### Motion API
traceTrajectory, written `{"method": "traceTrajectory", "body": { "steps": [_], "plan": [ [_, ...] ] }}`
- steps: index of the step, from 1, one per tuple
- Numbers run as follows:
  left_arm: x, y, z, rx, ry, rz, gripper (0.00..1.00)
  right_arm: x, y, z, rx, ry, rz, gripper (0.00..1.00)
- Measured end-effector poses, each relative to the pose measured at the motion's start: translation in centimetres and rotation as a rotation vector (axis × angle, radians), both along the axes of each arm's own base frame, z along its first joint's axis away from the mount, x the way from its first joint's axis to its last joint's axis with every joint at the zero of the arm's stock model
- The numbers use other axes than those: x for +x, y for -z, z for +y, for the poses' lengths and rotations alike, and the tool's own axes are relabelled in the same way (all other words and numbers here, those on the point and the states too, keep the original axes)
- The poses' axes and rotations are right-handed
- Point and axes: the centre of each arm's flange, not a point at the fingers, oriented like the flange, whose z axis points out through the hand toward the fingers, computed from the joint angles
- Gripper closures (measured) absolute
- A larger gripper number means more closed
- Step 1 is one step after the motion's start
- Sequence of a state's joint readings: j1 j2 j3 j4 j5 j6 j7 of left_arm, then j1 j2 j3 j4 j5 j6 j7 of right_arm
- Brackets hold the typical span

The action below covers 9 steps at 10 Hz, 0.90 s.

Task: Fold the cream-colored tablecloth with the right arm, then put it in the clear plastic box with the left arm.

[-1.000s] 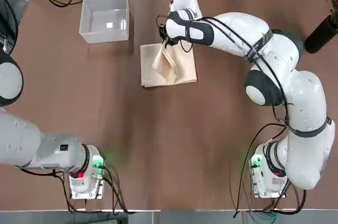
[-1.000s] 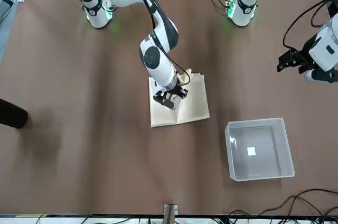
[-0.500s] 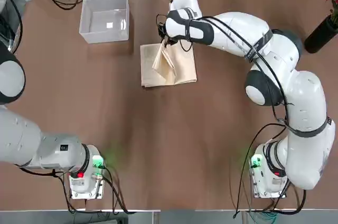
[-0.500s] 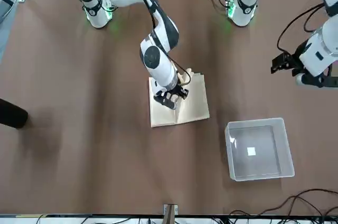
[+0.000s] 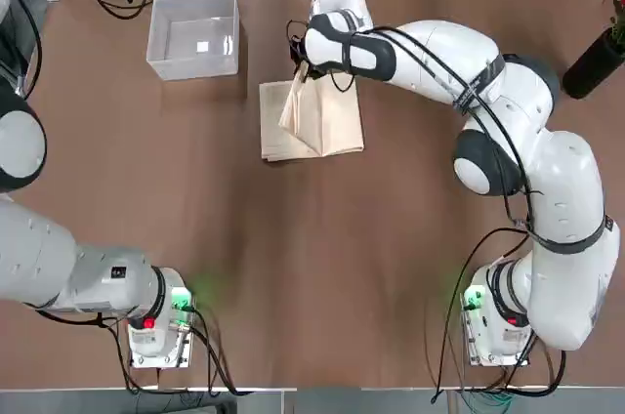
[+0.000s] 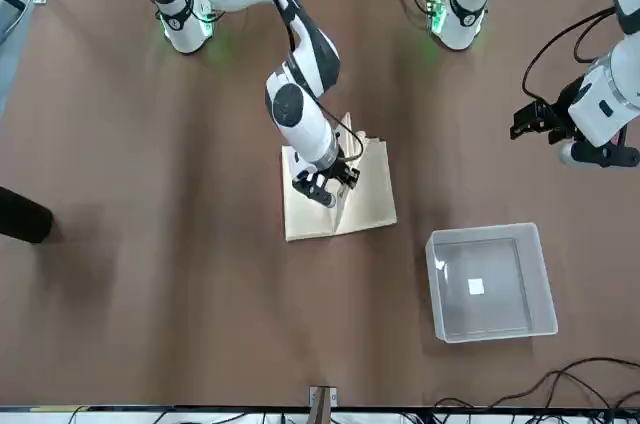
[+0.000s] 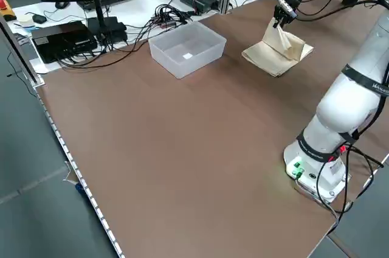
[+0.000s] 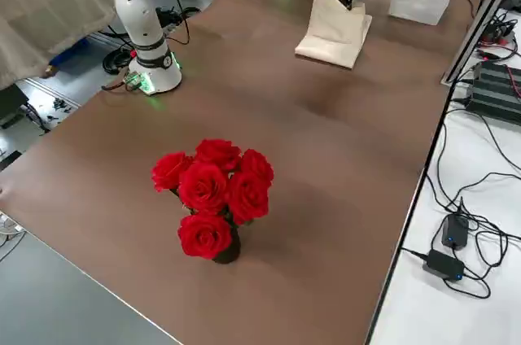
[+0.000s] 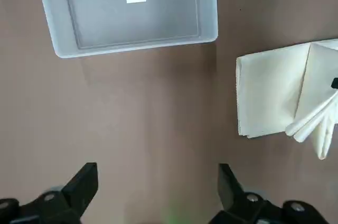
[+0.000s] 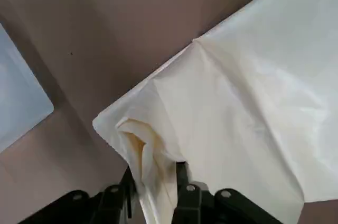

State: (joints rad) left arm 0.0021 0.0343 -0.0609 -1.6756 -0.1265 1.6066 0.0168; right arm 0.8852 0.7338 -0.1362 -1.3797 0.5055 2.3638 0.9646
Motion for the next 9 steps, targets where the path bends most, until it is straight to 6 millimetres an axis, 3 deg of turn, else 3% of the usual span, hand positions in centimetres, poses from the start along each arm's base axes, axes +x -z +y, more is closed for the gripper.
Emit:
{"method": "traceTrajectory", "body": {
  "steps": [9],
  "plan": [
    [-0.4, 0.7, -0.4, -0.041, -0.009, 0.009, 0.00, 0.6, -2.5, 0.8, 0.052, 0.027, -0.014, 0.63]
  ]
}}
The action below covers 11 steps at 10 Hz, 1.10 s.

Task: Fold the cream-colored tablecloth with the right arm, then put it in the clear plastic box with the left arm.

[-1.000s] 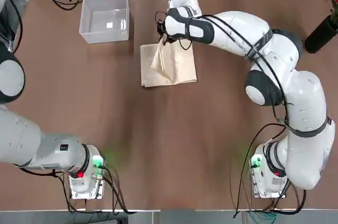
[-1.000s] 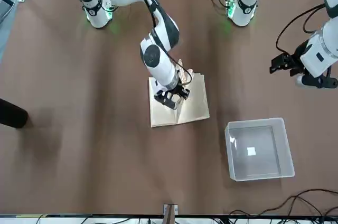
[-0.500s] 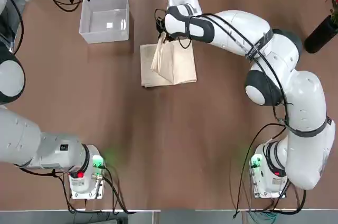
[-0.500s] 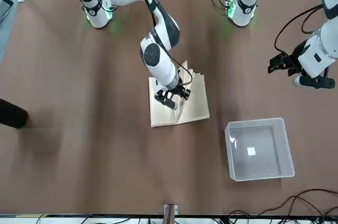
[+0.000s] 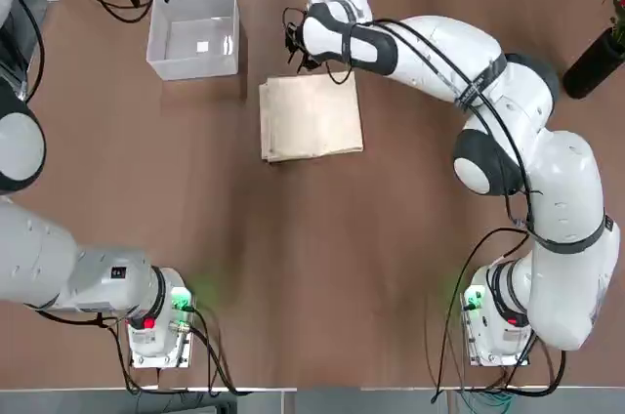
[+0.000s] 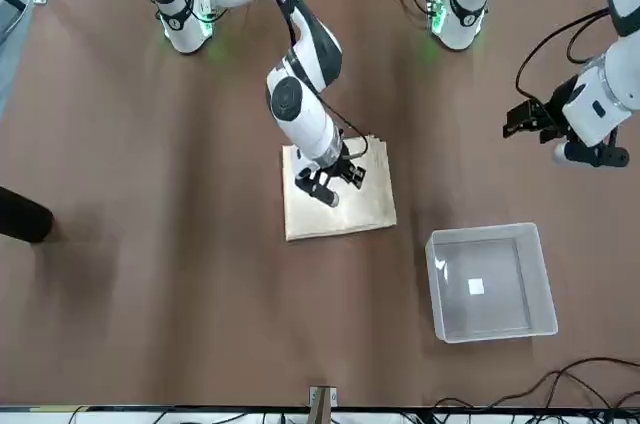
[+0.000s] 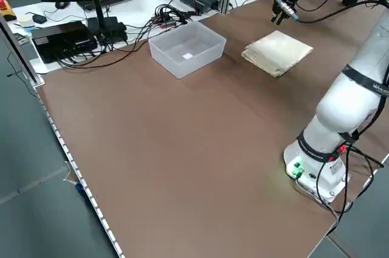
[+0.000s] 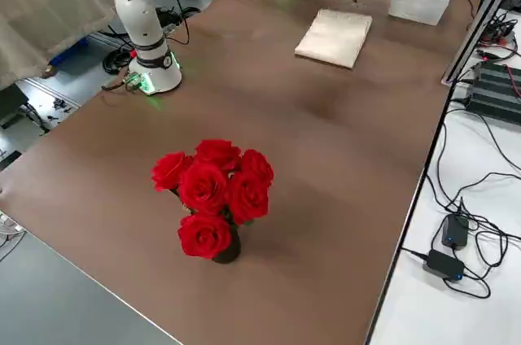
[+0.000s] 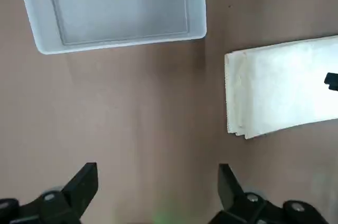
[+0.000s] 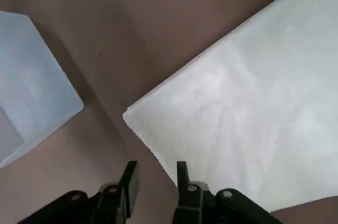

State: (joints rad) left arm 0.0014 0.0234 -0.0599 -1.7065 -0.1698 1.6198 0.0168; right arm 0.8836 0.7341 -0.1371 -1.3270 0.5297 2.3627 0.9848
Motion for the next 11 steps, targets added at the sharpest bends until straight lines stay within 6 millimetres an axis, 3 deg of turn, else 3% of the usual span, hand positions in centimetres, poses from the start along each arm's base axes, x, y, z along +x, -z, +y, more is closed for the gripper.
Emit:
{"method": "traceTrajectory", "body": {
  "steps": [2, 4, 6, 10, 11],
  "plan": [
    [-0.8, 1.1, -0.6, 0.002, 0.004, -0.014, 0.00, 0.7, 0.1, -0.9, -0.017, 0.005, 0.027, 0.63],
    [-3.0, 3.9, -2.5, 0.009, 0.026, -0.037, 0.00, 2.9, -0.5, -3.6, -0.045, 0.018, 0.089, 0.63],
    [-4.9, 7.0, -4.6, 0.014, 0.061, -0.027, 0.00, 6.2, -1.9, -7.5, -0.048, 0.035, 0.096, 0.63],
    [-6.5, 12.8, -7.2, -0.081, 0.028, 0.000, 0.02, 10.8, -3.9, -16.4, -0.068, -0.034, 0.107, 0.61],
    [-6.8, 14.2, -8.0, -0.090, 0.027, 0.005, 0.02, 11.9, -5.0, -19.4, -0.074, -0.059, 0.107, 0.59]
  ]
}}
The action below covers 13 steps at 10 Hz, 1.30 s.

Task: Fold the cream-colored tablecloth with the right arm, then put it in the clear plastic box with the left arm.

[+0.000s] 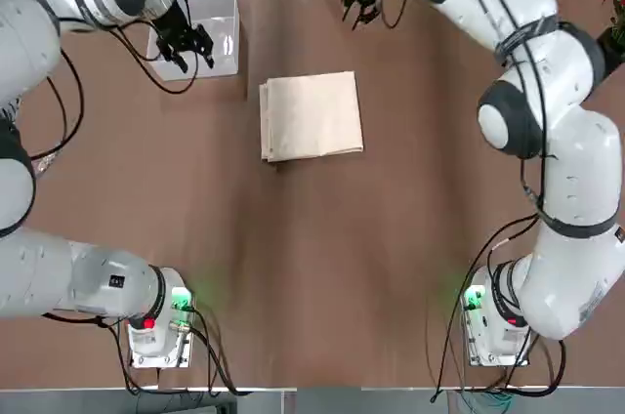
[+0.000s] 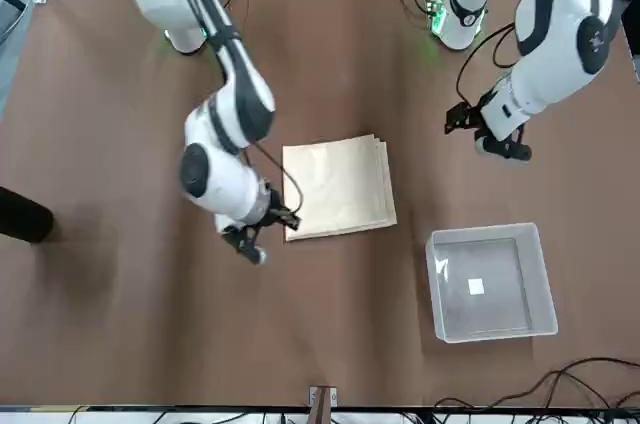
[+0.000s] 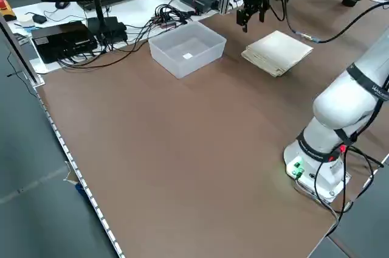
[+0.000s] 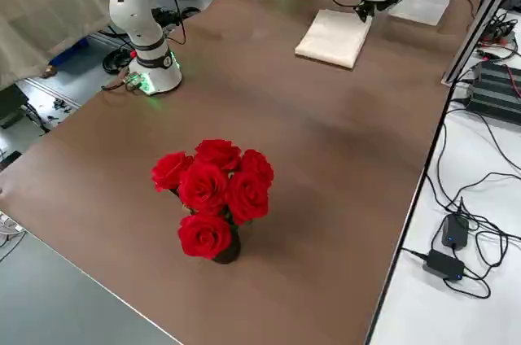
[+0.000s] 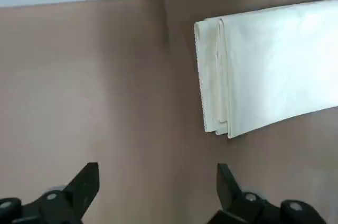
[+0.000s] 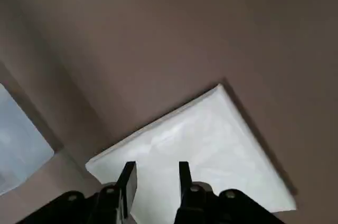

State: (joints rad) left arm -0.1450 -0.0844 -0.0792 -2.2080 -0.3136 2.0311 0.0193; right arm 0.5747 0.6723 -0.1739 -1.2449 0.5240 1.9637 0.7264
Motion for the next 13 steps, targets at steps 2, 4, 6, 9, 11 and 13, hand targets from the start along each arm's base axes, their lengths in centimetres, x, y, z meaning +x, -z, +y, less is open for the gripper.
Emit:
{"method": "traceTrajectory", "body": {
  "steps": [2, 4, 6, 9, 11, 13],
  "plan": [
    [-0.1, 2.1, -1.7, 0.003, 0.023, 0.002, 0.02, 2.6, -2.5, -8.0, -0.027, -0.018, -0.020, 0.58],
    [0.4, 7.0, -5.4, 0.008, 0.070, -0.003, 0.02, 4.7, -4.4, -17.9, -0.057, -0.044, -0.047, 0.58],
    [0.8, 10.6, -7.0, 0.005, 0.103, 0.022, 0.02, 5.7, -5.8, -27.6, -0.144, -0.116, -0.097, 0.55],
    [1.2, 13.8, -7.5, 0.003, 0.116, 0.034, 0.02, 5.6, -6.9, -37.0, -0.218, -0.204, -0.136, 0.40],
    [1.3, 16.0, -7.9, 0.003, 0.117, 0.032, 0.02, 5.1, -8.6, -40.2, -0.282, -0.246, -0.159, 0.29],
    [1.2, 19.2, -9.1, -0.003, 0.114, 0.014, 0.02, 4.3, -11.2, -41.6, -0.333, -0.247, -0.182, 0.11]
  ]
}}
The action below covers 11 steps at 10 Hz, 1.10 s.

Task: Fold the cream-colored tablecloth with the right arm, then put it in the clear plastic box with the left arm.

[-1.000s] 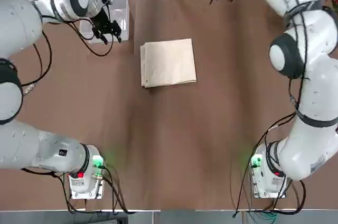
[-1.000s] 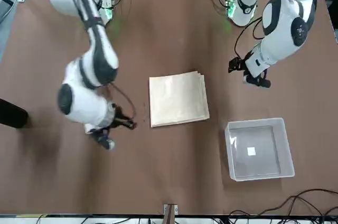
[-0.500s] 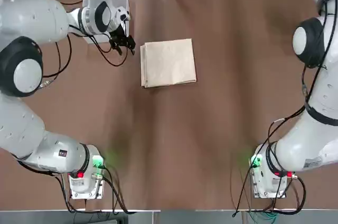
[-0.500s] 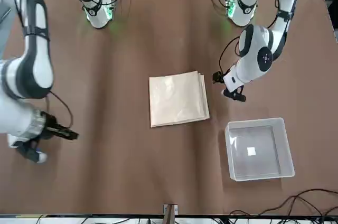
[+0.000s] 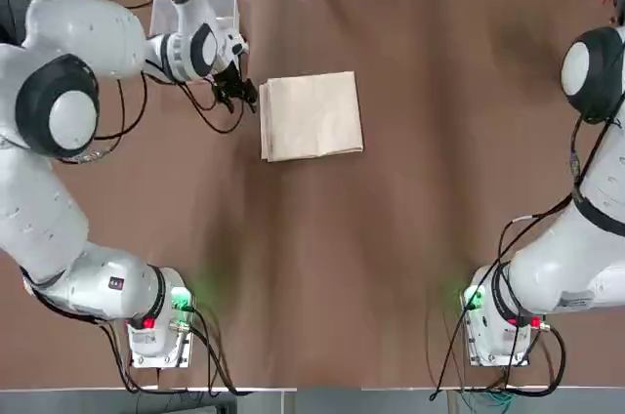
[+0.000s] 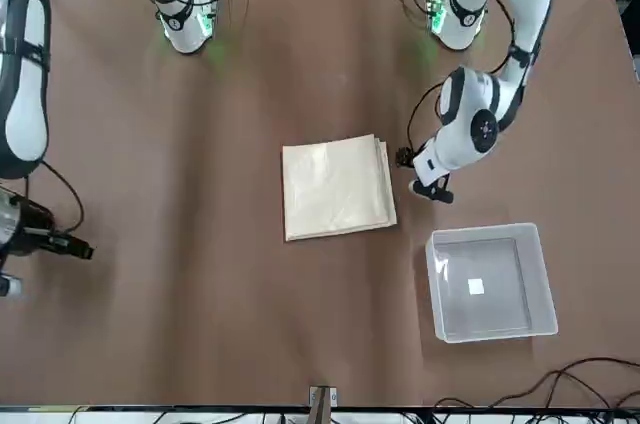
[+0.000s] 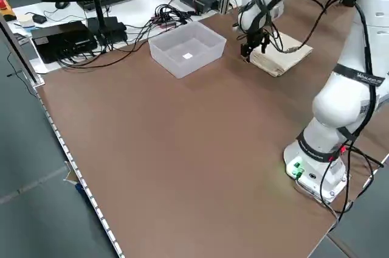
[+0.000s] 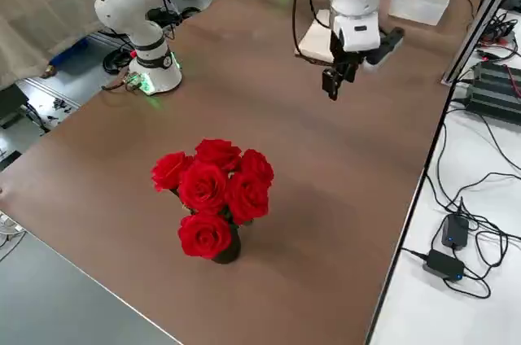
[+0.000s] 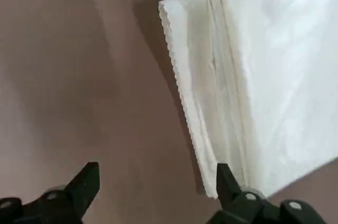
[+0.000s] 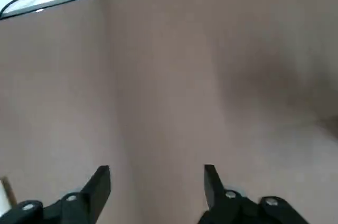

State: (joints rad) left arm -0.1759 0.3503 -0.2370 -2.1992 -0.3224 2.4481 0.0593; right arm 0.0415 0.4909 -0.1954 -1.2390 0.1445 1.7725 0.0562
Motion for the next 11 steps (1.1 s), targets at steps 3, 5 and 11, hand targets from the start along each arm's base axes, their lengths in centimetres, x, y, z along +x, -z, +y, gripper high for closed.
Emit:
{"method": "traceTrajectory", "body": {
  "steps": [3, 5, 11],
  "plan": [
    [-0.4, 2.8, -2.4, -0.046, -0.037, -0.029, 0.02, -1.9, -3.6, -2.7, -0.011, -0.034, -0.022, 0.00],
    [0.1, 3.8, -3.6, -0.062, -0.039, -0.030, 0.02, -3.9, -5.9, -5.1, -0.018, -0.073, -0.017, 0.00],
    [1.9, 4.4, -6.0, -0.088, -0.067, -0.030, 0.02, -11.5, -10.7, -5.4, 0.005, -0.162, -0.013, 0.00]
  ]
}}
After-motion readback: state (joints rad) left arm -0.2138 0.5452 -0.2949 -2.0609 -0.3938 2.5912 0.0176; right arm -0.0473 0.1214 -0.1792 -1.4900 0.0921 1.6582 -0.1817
